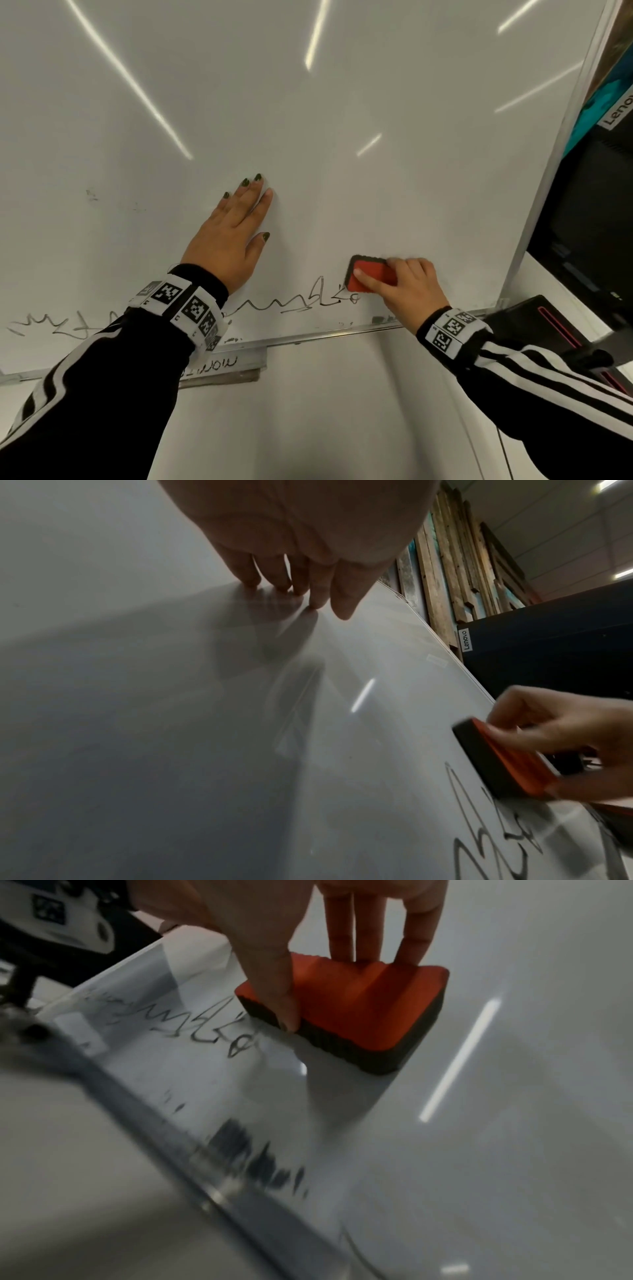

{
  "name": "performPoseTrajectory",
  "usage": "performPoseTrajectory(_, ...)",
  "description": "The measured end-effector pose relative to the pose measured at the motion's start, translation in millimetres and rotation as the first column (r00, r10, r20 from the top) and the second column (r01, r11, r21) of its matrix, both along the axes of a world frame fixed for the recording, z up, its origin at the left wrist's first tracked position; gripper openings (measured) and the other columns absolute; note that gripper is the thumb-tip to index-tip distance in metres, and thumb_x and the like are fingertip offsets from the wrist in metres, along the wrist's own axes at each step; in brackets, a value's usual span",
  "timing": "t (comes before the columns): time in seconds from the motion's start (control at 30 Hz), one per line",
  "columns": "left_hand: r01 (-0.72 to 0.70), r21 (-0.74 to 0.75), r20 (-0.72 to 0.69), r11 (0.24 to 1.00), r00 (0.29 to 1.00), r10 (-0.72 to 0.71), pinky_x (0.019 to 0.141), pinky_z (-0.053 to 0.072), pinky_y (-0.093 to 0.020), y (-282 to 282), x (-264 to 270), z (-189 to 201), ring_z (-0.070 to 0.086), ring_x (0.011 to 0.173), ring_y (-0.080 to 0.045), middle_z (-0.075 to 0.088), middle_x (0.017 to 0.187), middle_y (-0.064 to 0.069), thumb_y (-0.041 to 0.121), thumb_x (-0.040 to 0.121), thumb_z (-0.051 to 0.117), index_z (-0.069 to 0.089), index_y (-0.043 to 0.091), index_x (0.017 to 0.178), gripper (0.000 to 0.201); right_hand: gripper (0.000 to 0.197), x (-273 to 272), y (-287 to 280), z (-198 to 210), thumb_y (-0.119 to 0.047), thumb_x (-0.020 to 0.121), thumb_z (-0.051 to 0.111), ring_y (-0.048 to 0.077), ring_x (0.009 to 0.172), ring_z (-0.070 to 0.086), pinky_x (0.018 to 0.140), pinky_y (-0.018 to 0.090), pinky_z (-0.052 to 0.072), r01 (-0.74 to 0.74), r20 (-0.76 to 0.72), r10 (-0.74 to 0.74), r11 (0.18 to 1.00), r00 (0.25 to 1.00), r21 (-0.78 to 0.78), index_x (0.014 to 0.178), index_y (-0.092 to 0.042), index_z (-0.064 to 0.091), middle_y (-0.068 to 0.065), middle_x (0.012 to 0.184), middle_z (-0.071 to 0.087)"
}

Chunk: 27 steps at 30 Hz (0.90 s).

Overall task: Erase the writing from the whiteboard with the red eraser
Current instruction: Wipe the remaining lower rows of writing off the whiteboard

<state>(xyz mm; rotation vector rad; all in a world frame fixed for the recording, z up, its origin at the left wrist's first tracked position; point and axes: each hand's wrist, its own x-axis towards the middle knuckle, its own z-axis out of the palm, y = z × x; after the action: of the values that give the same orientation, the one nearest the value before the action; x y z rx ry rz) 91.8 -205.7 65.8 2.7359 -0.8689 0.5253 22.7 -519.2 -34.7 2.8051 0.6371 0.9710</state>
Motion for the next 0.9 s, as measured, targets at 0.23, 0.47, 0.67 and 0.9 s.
performPoseTrajectory(0.23, -0.005, 0.02, -0.013, 1.0, 1.0, 0.005, 0.113, -0.008, -0.016, 0, 1, -1, -0.003, 0.139, -0.004, 0.001, 0.153, 0.005, 0.033, 0.091, 0.024, 0.015, 0.015, 0.148, 0.06, 0.074, -8, -11, -23, -0.009, 0.063, 0.073, 0.024, 0.083, 0.043, 0.082, 0.048, 0.035, -0.204, -0.07, 0.192, 0.935, 0.979, -0.291, 0.125, -0.039, 0.046, 0.004, 0.1, 0.045)
performPoseTrajectory(0.47, 0.005, 0.011, -0.004, 1.0, 1.0, -0.005, 0.113, -0.007, -0.018, 0, 1, -2, 0.0, 0.139, -0.005, 0.005, 0.154, 0.003, 0.032, 0.091, 0.025, 0.017, 0.013, 0.147, 0.06, 0.077, 2, -2, -5, -0.01, 0.063, 0.067, 0.025, 0.081, 0.047, 0.08, 0.045, 0.035, -0.044, 0.033, 0.051, 0.985, 0.998, -0.164, 0.131, -0.038, 0.043, 0.007, 0.098, 0.055)
performPoseTrajectory(0.67, -0.008, 0.021, -0.005, 1.0, 1.0, 0.008, 0.114, -0.006, -0.019, 4, 2, -4, 0.003, 0.141, -0.008, 0.004, 0.153, 0.005, 0.032, 0.091, 0.022, 0.015, 0.015, 0.147, 0.059, 0.074, -7, 13, -21, -0.006, 0.065, 0.07, 0.023, 0.082, 0.042, 0.079, 0.046, 0.037, -0.187, -0.052, 0.179, 0.957, 0.982, -0.223, 0.128, -0.039, 0.05, 0.004, 0.097, 0.044)
performPoseTrajectory(0.9, -0.02, 0.028, -0.01, 0.999, 1.0, 0.02, 0.115, -0.004, -0.021, 8, -1, -7, 0.004, 0.143, -0.012, 0.008, 0.155, 0.002, 0.031, 0.092, 0.023, 0.016, 0.014, 0.147, 0.059, 0.079, 10, 31, -5, -0.001, 0.061, 0.063, 0.024, 0.08, 0.041, 0.078, 0.043, 0.034, -0.051, 0.074, 0.053, 0.998, 0.996, -0.032, 0.127, -0.041, 0.046, 0.006, 0.096, 0.059)
